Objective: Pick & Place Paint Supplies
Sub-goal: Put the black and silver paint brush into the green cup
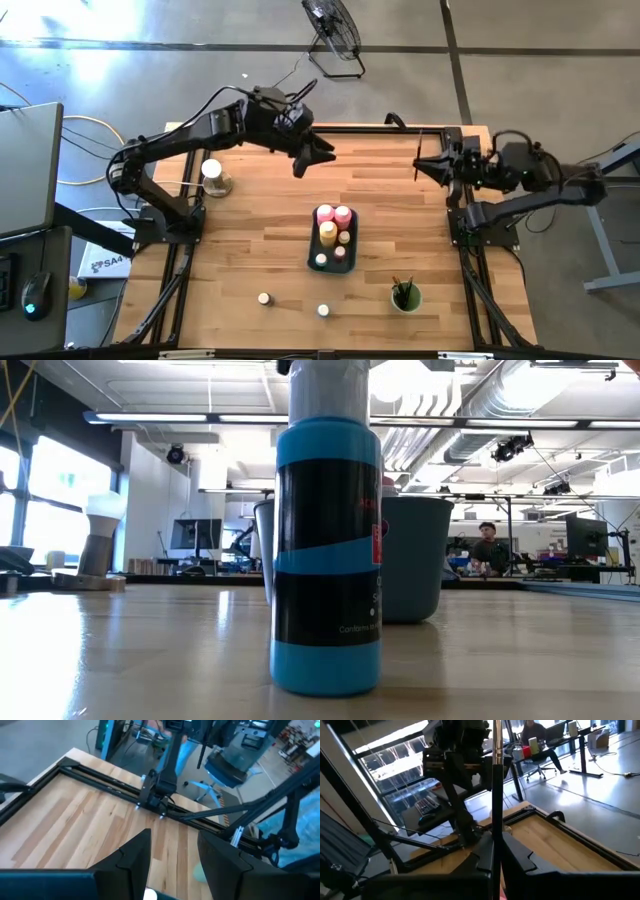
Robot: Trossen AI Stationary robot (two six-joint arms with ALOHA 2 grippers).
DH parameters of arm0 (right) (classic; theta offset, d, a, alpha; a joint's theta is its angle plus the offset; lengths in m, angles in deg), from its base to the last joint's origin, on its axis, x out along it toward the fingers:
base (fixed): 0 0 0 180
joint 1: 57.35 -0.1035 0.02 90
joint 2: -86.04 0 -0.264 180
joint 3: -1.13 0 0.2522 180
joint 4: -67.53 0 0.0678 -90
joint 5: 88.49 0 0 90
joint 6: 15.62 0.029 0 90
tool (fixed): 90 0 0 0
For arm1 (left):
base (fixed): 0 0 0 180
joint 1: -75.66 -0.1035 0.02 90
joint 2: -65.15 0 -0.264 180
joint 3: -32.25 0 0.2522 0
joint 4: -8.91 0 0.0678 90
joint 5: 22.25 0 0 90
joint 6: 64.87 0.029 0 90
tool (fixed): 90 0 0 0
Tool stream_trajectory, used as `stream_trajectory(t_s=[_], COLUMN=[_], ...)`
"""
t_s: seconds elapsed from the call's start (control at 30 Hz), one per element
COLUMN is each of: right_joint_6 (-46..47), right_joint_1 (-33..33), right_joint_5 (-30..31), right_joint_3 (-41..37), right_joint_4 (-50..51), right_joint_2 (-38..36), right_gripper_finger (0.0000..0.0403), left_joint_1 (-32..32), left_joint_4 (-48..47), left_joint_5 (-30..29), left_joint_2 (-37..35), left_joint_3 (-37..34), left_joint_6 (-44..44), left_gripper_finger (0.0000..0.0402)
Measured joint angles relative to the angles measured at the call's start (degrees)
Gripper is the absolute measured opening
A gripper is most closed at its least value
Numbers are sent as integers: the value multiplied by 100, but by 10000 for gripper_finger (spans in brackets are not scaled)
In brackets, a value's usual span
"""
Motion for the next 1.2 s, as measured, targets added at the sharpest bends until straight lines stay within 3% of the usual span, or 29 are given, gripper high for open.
stream_trajectory(t_s=[0.3, 0.63, 0.83, 1.2], right_joint_6=[425, 1032, 1210, 661], right_joint_1=[-1996, -4079, -4730, -5013], right_joint_5=[2415, 4555, 4996, 5138], right_joint_3=[-2, 0, -2, -2], right_joint_4=[57, 94, -177, -961], right_joint_2=[470, 1041, 1455, 1685], right_gripper_finger=[7, 7, 7, 7], left_joint_1=[312, 649, 1153, 1670], left_joint_4=[-15, 261, 2060, 5038], left_joint_5=[-79, -125, -98, 189], left_joint_2=[0, 2, 520, 1582], left_joint_3=[0, -5, -4, -10], left_joint_6=[194, 132, 85, -297], left_gripper_finger=[159, 159, 159, 159])
